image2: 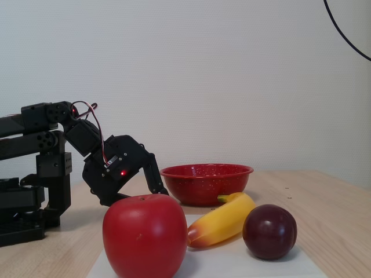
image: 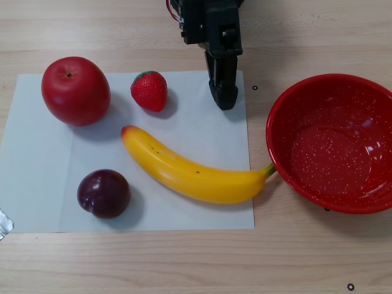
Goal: Grasp the banana and put it in the red bowl.
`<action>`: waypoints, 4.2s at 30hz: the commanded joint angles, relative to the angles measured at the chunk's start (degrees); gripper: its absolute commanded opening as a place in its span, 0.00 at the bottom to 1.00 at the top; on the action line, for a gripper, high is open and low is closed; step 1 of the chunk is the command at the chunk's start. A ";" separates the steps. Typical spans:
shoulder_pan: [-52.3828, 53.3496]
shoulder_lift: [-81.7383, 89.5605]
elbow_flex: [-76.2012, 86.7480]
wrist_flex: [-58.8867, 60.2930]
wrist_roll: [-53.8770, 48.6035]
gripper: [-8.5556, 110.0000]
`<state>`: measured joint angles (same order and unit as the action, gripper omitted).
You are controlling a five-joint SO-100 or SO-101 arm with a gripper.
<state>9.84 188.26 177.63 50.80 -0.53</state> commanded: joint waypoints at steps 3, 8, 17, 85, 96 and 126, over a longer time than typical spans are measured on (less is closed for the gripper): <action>-3.16 -0.62 0.18 0.35 -2.72 0.07; -3.16 -0.62 0.18 0.35 -2.81 0.07; -3.16 -0.62 0.18 0.35 -2.81 0.07; -9.14 -85.08 -103.45 34.63 -11.87 0.16; -8.79 -99.05 -117.77 34.89 -12.22 0.40; -8.53 -125.60 -140.01 34.54 -12.30 0.44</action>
<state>0.26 58.97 43.86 84.38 -11.78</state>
